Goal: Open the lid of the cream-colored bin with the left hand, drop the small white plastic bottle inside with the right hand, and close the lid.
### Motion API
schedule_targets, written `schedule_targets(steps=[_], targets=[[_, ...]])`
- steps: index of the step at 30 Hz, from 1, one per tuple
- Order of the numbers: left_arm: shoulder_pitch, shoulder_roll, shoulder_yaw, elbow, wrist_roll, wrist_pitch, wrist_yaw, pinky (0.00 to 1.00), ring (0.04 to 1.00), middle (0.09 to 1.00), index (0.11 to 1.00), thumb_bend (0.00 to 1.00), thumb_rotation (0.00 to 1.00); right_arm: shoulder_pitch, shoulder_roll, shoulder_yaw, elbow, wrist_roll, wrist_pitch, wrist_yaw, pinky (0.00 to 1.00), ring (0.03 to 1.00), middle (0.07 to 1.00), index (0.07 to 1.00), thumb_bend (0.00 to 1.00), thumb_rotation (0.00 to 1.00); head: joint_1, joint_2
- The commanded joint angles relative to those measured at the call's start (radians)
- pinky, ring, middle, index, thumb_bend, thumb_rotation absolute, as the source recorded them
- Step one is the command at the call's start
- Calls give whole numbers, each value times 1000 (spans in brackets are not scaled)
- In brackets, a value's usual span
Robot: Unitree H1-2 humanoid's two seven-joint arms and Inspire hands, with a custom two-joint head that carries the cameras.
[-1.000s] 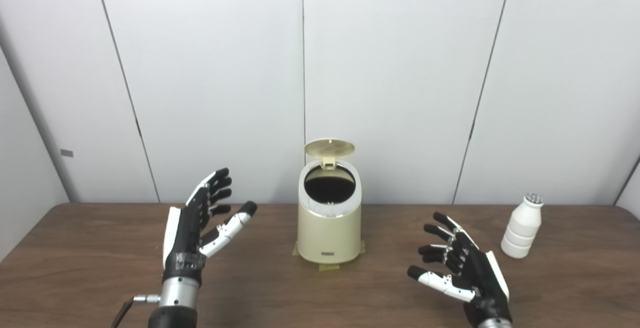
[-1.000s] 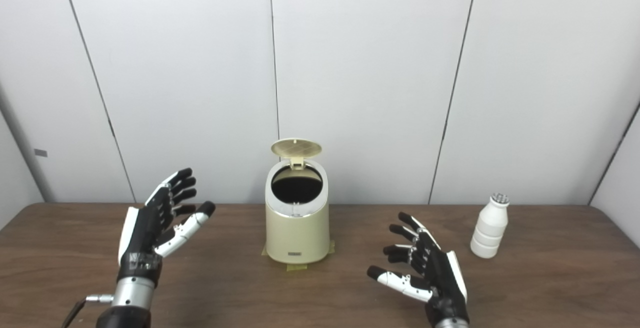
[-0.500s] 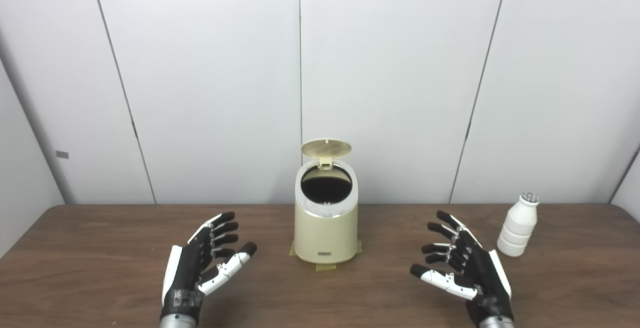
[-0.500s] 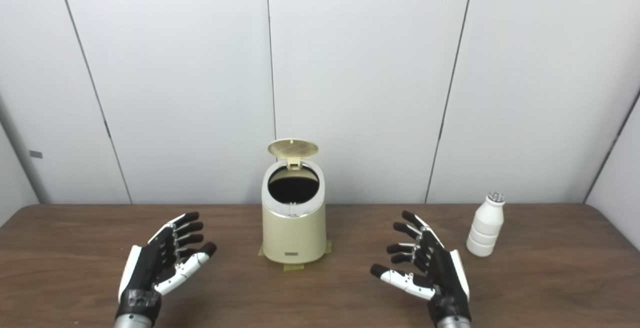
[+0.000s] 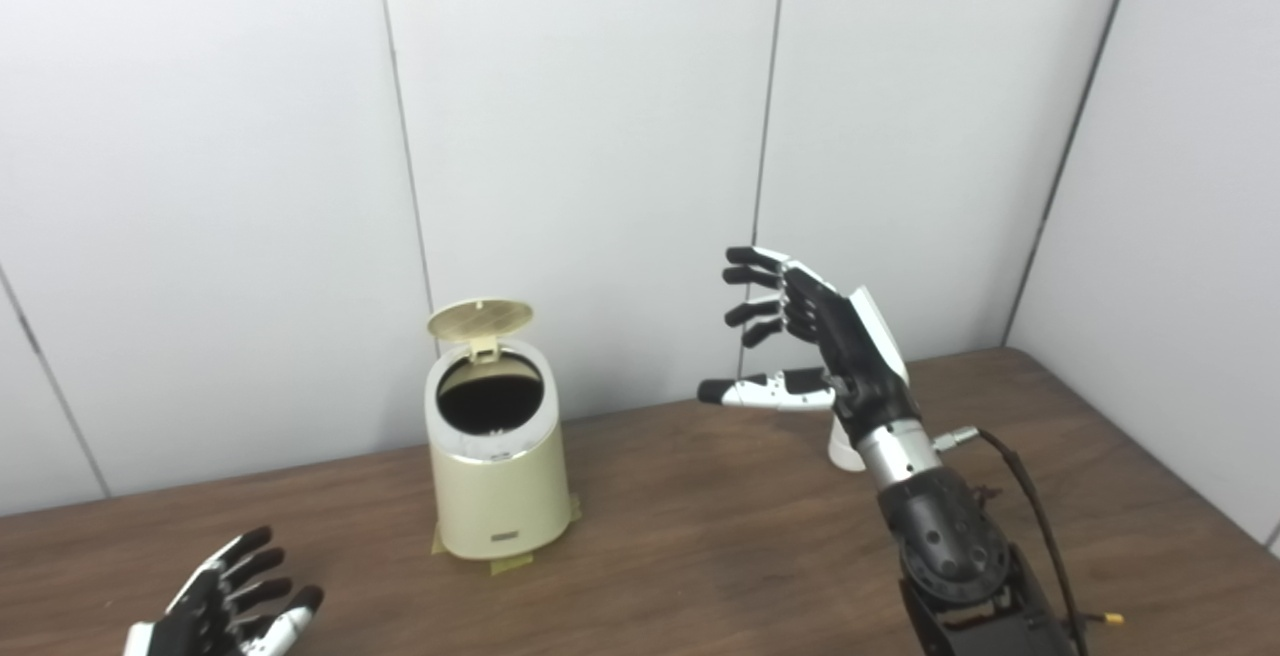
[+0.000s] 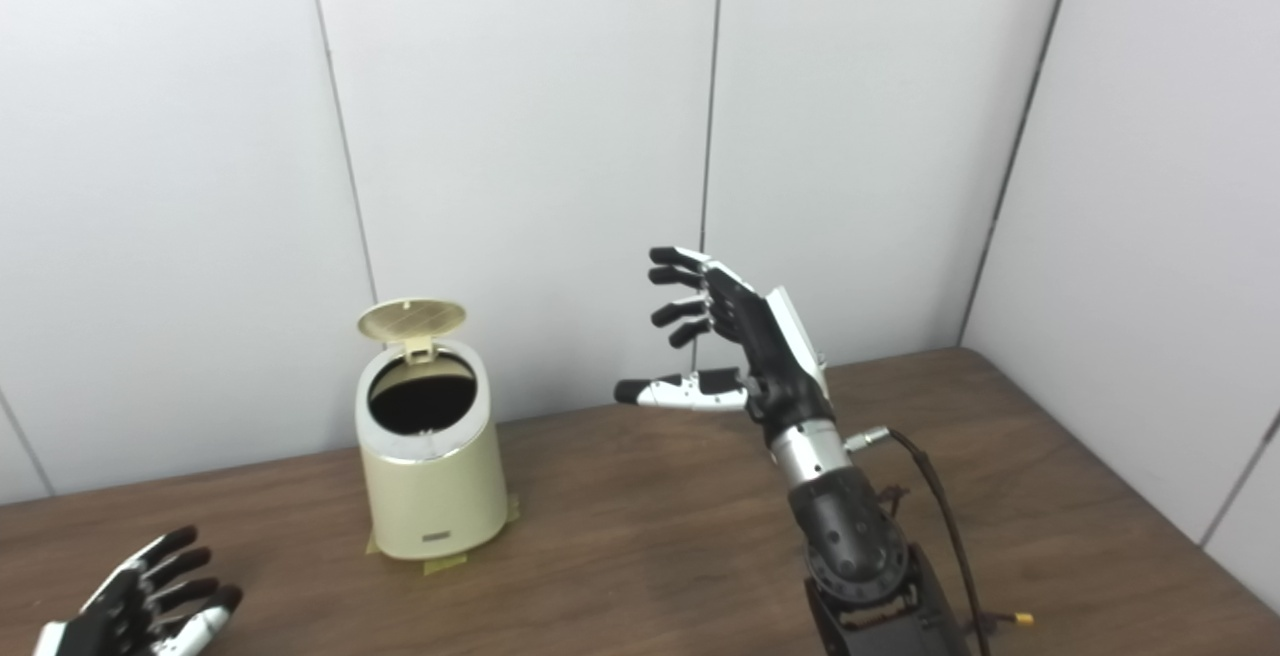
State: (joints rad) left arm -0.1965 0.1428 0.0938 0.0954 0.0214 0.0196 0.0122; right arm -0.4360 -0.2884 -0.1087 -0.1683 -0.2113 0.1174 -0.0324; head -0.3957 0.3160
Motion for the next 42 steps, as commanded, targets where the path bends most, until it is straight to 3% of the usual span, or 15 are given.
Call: schedule_targets(steps=[1, 5, 8, 11, 13, 20, 23, 29, 42], targets=[[-56, 17, 5, -4, -16, -33, -9, 603, 740, 811, 855, 529, 30, -64, -90, -51, 13, -25, -12, -19, 523, 657, 747, 767, 818, 138, -12, -6], [-62, 21, 9, 9, -25, -27, -22, 601, 748, 816, 855, 519, 41, -99, -181, -92, 89, -50, -49, -34, 612, 721, 766, 770, 799, 166, -37, -14], [-68, 30, 7, 19, -20, -39, -28, 567, 720, 806, 851, 522, 81, -112, -218, -102, 85, -54, 1, -22, 621, 731, 777, 794, 793, 152, -53, -16], [-74, 32, 14, 41, -42, -59, -41, 537, 710, 800, 845, 516, 59, -111, -237, -113, 89, -33, 67, 2, 639, 747, 792, 820, 788, 118, -67, -17], [-75, 32, 18, 39, -44, -38, -35, 562, 702, 787, 831, 533, 82, -106, -248, -117, 92, -27, 107, 16, 678, 768, 805, 831, 789, 127, -77, -12], [-75, 34, 18, 44, -54, -27, -45, 573, 686, 755, 794, 567, 99, -85, -284, -116, 163, -6, 165, 68, 725, 802, 841, 862, 812, 113, -89, -8], [-76, 35, 16, 46, -48, -19, -44, 565, 678, 755, 791, 579, 114, -71, -285, -117, 177, 32, 204, 108, 766, 847, 881, 887, 830, 134, -89, -8], [-77, 40, 16, 47, -48, -20, -53, 551, 675, 746, 779, 581, 107, -41, -284, -96, 217, 47, 215, 143, 738, 841, 890, 905, 865, 159, -93, 0], [-78, 50, 13, 57, -39, -29, -59, 560, 682, 757, 793, 591, 146, -20, -259, -73, 316, 54, 201, 122, 716, 828, 905, 914, 823, 113, -96, 14]])
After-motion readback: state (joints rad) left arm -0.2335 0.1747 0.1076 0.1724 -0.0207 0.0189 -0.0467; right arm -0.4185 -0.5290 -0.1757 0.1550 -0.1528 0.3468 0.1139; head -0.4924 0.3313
